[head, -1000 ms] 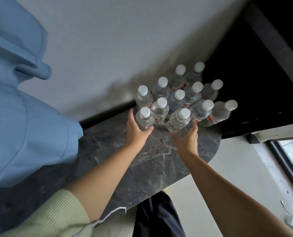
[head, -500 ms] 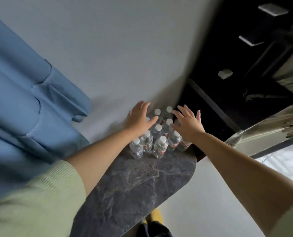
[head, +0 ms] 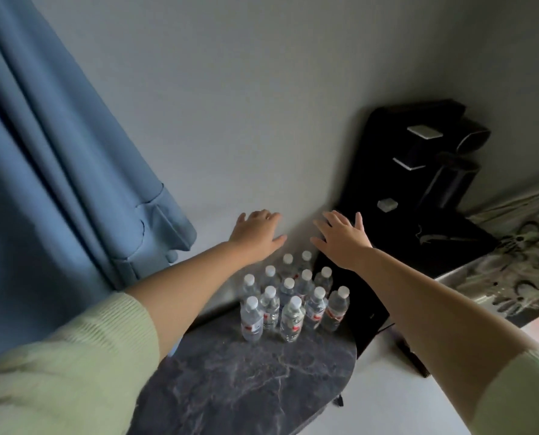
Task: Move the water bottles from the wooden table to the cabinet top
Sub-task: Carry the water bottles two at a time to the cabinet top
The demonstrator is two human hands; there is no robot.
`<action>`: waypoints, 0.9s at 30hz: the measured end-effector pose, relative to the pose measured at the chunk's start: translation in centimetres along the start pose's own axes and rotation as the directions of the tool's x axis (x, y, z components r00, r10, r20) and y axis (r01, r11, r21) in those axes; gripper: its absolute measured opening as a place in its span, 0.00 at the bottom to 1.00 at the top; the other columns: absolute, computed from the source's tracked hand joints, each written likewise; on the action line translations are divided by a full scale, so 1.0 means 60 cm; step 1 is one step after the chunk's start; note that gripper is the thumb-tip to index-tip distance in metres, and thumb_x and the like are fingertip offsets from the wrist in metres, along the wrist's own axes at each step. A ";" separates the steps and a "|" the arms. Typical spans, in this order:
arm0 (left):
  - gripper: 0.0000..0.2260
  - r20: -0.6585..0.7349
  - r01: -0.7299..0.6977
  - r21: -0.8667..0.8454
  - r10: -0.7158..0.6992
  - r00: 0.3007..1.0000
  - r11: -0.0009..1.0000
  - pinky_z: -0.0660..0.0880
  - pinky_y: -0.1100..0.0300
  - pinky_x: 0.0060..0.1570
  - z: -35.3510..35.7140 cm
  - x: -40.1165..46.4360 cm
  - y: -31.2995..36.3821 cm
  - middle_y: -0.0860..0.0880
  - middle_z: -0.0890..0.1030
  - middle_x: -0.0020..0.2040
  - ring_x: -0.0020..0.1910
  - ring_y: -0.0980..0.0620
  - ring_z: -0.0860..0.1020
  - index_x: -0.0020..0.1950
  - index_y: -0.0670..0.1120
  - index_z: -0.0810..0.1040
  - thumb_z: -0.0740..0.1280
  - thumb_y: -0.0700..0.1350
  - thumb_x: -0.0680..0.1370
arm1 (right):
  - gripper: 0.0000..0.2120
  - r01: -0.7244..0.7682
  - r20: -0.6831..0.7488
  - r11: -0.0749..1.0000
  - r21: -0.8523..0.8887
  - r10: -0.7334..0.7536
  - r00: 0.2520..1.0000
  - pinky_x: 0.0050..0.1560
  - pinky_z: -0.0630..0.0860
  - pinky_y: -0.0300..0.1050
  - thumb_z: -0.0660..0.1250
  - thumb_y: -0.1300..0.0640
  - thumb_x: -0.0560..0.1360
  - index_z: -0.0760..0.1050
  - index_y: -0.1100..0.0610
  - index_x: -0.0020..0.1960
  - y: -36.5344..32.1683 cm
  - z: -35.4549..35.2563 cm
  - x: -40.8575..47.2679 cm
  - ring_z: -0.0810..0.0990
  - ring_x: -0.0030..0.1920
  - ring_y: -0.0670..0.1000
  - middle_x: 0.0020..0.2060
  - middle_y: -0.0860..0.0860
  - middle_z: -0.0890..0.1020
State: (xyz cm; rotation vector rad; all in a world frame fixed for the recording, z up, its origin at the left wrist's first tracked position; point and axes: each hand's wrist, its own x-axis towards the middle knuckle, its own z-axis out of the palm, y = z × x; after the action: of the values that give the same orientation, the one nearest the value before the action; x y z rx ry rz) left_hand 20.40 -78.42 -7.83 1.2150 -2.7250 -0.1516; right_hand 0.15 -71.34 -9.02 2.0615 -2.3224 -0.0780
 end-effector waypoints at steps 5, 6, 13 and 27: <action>0.22 -0.053 0.107 0.022 -0.106 0.993 0.994 0.62 0.47 0.66 -0.056 -0.033 0.001 0.43 0.71 0.67 0.66 0.42 0.69 0.70 0.45 0.66 0.57 0.56 0.80 | 0.26 0.100 -0.075 0.995 -0.021 -0.101 0.992 0.73 0.42 0.66 0.49 0.42 0.82 0.56 0.50 0.77 -0.020 -0.048 0.000 0.51 0.78 0.51 0.77 0.50 0.56; 0.22 -0.067 0.137 0.023 -0.135 0.989 0.990 0.63 0.47 0.66 -0.064 -0.045 0.005 0.43 0.71 0.67 0.66 0.42 0.69 0.69 0.45 0.66 0.57 0.56 0.80 | 0.25 0.127 -0.086 0.992 -0.025 -0.129 0.988 0.73 0.42 0.67 0.49 0.42 0.82 0.56 0.50 0.76 -0.024 -0.058 -0.002 0.51 0.78 0.51 0.77 0.51 0.56; 0.21 -0.054 0.353 0.035 -0.351 0.935 0.935 0.64 0.47 0.62 -0.044 -0.155 0.064 0.43 0.72 0.65 0.64 0.42 0.70 0.68 0.45 0.67 0.57 0.56 0.80 | 0.26 0.324 -0.101 0.945 -0.038 -0.326 0.940 0.73 0.41 0.67 0.48 0.41 0.82 0.57 0.50 0.76 -0.052 -0.064 -0.067 0.52 0.78 0.51 0.77 0.51 0.57; 0.20 -0.095 0.742 0.000 -0.739 0.667 0.670 0.67 0.48 0.62 -0.036 -0.557 0.178 0.44 0.74 0.63 0.63 0.42 0.71 0.67 0.47 0.69 0.58 0.55 0.79 | 0.25 0.711 -0.057 0.703 0.030 -0.709 0.703 0.73 0.41 0.67 0.50 0.42 0.81 0.58 0.49 0.76 -0.248 -0.036 -0.292 0.52 0.78 0.51 0.77 0.51 0.57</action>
State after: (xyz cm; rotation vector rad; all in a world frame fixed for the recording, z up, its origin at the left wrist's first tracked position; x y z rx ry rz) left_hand 35.04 -46.48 -7.33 2.2191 -1.9823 -0.1263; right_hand 17.11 -55.76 -7.62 2.8199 -1.3602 0.0081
